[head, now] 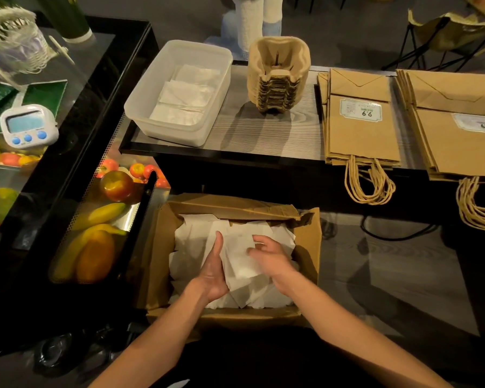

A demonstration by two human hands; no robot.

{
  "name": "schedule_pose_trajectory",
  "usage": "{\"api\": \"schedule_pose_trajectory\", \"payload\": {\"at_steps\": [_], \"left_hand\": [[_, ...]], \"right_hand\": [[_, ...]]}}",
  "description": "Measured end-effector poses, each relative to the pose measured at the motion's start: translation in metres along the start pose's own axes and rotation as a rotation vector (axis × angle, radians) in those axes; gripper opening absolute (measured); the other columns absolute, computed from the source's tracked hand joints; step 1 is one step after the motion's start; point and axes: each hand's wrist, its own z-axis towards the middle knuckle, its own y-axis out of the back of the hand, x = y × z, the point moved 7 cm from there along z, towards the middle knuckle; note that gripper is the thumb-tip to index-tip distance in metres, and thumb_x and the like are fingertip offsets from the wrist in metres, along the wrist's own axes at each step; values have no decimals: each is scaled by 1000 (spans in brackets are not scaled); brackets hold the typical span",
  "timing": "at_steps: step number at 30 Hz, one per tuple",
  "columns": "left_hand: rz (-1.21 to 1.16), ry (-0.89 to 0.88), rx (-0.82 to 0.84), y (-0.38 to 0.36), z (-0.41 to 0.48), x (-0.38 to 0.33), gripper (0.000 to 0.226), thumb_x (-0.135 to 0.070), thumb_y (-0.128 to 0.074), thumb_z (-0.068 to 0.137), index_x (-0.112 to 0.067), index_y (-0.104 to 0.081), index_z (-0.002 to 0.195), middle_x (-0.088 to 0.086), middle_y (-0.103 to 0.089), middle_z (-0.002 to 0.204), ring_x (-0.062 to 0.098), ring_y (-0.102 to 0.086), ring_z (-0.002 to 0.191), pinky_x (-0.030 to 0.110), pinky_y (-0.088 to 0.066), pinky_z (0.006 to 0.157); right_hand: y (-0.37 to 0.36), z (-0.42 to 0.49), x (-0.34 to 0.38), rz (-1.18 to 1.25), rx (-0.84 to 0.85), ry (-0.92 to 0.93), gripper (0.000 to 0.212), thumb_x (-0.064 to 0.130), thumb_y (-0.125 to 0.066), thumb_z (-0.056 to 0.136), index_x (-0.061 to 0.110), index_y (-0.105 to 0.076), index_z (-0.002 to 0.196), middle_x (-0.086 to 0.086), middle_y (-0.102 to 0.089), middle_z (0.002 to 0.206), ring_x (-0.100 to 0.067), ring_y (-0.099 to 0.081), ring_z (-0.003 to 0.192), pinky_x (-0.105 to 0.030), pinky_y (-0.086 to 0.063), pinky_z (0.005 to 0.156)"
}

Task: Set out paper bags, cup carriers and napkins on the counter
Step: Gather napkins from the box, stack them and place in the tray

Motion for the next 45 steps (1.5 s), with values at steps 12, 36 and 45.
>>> {"api": "schedule_pose_trajectory", "payload": {"at_steps": [12,36,45], "left_hand": [[-24,25,-78,12,12,5,41,-28,-46,96,-6,-67,124,20,-73,113,34,-72,90,39,-57,77],[-6,-4,-137,34,22,1,25,-9,-54,92,-6,-55,117,10,-56,76,25,-59,69,36,-50,75],[2,-44,-175,43,19,-4,22,-15,-55,95,-9,-59,115,10,-62,81,23,-68,74,36,-52,81]], "right_hand": [[21,3,10,-554,-265,244,36,20,-59,101,29,-54,136,4,-50,138,-16,-51,127,-23,-48,91],[-7,19,-19,-1604,107,392,40,37,-64,95,22,-62,132,-5,-56,136,-26,-41,127,-40,-29,110],[30,10,7,-901,3,231,32,39,-59,100,20,-62,127,3,-62,119,-20,-57,115,-31,-43,85]]}}
